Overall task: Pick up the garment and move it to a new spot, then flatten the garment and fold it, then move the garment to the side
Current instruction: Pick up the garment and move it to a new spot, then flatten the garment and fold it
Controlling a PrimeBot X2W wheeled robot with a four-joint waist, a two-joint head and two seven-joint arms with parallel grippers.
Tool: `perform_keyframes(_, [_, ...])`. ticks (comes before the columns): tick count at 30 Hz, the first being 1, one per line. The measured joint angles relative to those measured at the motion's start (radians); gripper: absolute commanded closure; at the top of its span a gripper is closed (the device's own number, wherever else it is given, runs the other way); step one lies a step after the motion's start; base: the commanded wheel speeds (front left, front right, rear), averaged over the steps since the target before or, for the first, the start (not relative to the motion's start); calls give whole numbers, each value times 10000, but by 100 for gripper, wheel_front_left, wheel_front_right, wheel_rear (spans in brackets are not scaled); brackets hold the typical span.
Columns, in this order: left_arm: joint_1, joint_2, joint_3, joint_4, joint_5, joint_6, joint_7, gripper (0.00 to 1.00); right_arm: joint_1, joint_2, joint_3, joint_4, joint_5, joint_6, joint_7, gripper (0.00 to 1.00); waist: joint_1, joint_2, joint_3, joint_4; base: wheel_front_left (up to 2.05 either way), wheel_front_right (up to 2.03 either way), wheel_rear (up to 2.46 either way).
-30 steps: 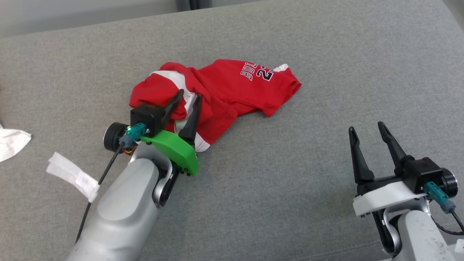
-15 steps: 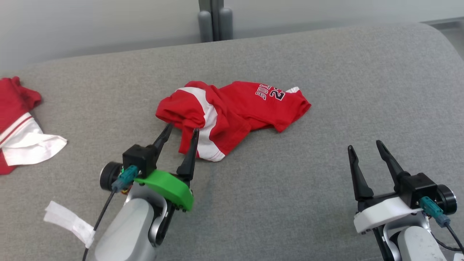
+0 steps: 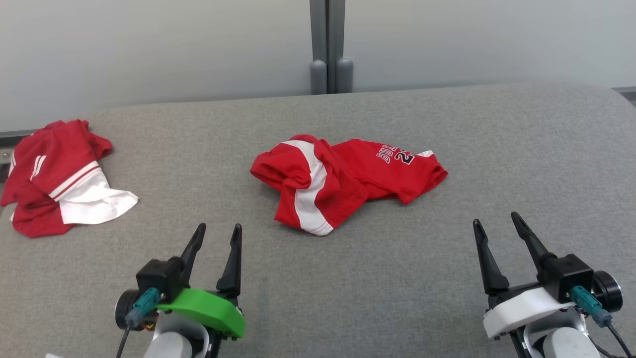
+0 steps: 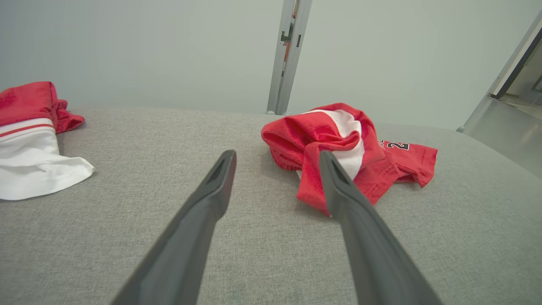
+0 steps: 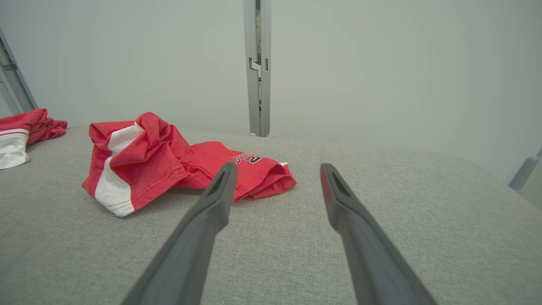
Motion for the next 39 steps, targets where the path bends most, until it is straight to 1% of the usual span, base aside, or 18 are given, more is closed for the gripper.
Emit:
perform_keyframes(6, [955,-199,809,-527,330,2,0,0,65,0,50,17,33,0,2,0,0,0,-163,108,0,0,0])
perform_keyframes(14, [1875,-380,1551,-965,614,54,0,0,239,0,73,73,94,0,0,0,0,0,-237,64,0,0,0])
perform_keyframes(20, [2040,-414,1693,-1091,646,52,0,0,308,0,59,236,167,0,0,0,0,0,-264,62,0,0,0])
perform_keyframes(27, [2162,-422,1645,-1206,328,109,0,0,312,0,132,384,240,0,0,0,0,0,-283,3,0,0,0])
perform_keyframes(39, [2192,-424,1699,-1229,299,144,0,0,306,0,75,489,309,0,0,0,0,0,-326,84,0,0,0])
